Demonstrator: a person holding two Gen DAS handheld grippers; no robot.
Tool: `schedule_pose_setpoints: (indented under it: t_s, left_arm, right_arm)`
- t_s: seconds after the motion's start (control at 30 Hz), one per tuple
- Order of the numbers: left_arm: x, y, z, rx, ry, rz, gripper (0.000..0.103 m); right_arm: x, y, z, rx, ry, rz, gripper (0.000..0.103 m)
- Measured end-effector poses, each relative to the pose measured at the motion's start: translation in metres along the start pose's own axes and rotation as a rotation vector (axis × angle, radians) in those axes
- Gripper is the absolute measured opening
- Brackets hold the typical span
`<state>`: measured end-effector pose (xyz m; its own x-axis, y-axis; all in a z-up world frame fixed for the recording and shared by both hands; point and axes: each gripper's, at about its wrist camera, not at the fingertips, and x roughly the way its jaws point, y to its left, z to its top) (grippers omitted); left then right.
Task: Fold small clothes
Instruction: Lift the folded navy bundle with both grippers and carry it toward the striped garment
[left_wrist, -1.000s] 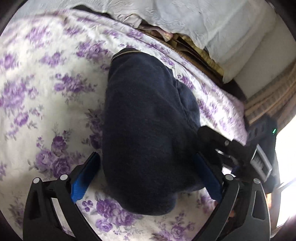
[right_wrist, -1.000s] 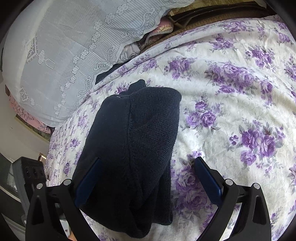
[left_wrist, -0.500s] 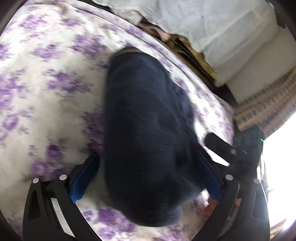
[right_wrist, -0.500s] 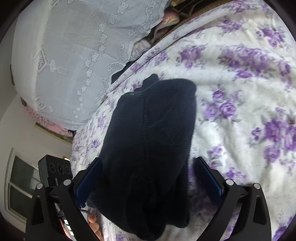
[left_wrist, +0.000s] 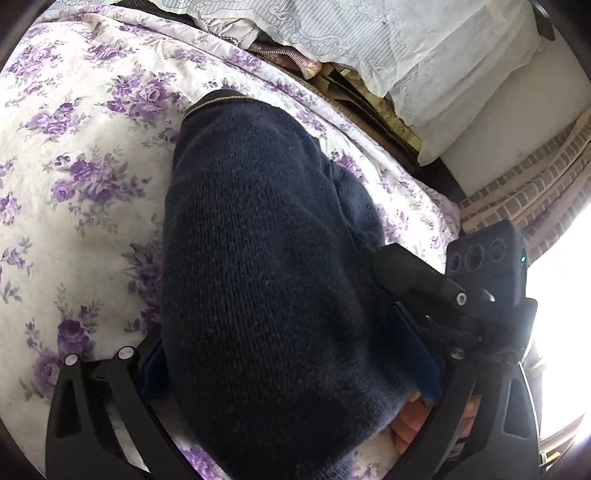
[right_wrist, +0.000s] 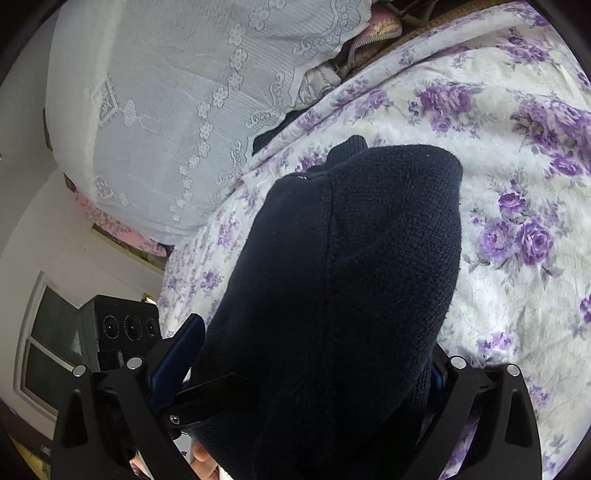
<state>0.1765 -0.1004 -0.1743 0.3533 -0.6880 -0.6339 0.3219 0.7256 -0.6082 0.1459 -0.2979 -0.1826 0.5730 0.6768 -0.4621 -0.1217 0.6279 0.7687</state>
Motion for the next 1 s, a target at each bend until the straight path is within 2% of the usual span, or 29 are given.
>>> schedule_pose_setpoints:
  t_s: [0.03, 0.13, 0.2, 0.43, 0.67, 0.8, 0.87, 1.0]
  left_arm:
    - [-0.003, 0.001, 0.0, -0.006, -0.004, -0.016, 0.097]
    - [-0.008, 0.005, 0.0, -0.029, -0.016, -0.052, 0.096]
    - [-0.014, 0.007, -0.001, -0.038, -0.027, -0.073, 0.096]
    - [-0.032, 0.004, -0.014, -0.026, -0.051, -0.056, 0.096]
    - [-0.058, 0.007, -0.042, -0.045, -0.044, 0.016, 0.096]
    - [-0.07, 0.012, -0.066, -0.044, -0.015, 0.046, 0.092]
    - [-0.081, 0.009, -0.076, -0.027, -0.031, 0.069, 0.087]
    - [-0.113, 0.003, -0.093, 0.024, -0.081, 0.103, 0.086]
  right_arm:
    - [-0.002, -0.002, -0.001, 0.017, -0.006, 0.011, 0.089]
    - [-0.008, -0.007, -0.004, 0.069, -0.019, 0.062, 0.084]
    - [-0.008, -0.006, -0.004, 0.072, -0.018, 0.068, 0.084]
    - [-0.009, 0.011, -0.017, 0.047, 0.005, 0.092, 0.084]
    - [-0.008, 0.023, -0.053, 0.079, 0.073, 0.12, 0.081]
    - [-0.01, 0.033, -0.074, 0.055, 0.088, 0.056, 0.07]
    - [-0.013, 0.042, -0.083, 0.042, 0.087, 0.051, 0.069]
    - [-0.017, 0.07, -0.1, -0.014, 0.113, 0.096, 0.069]
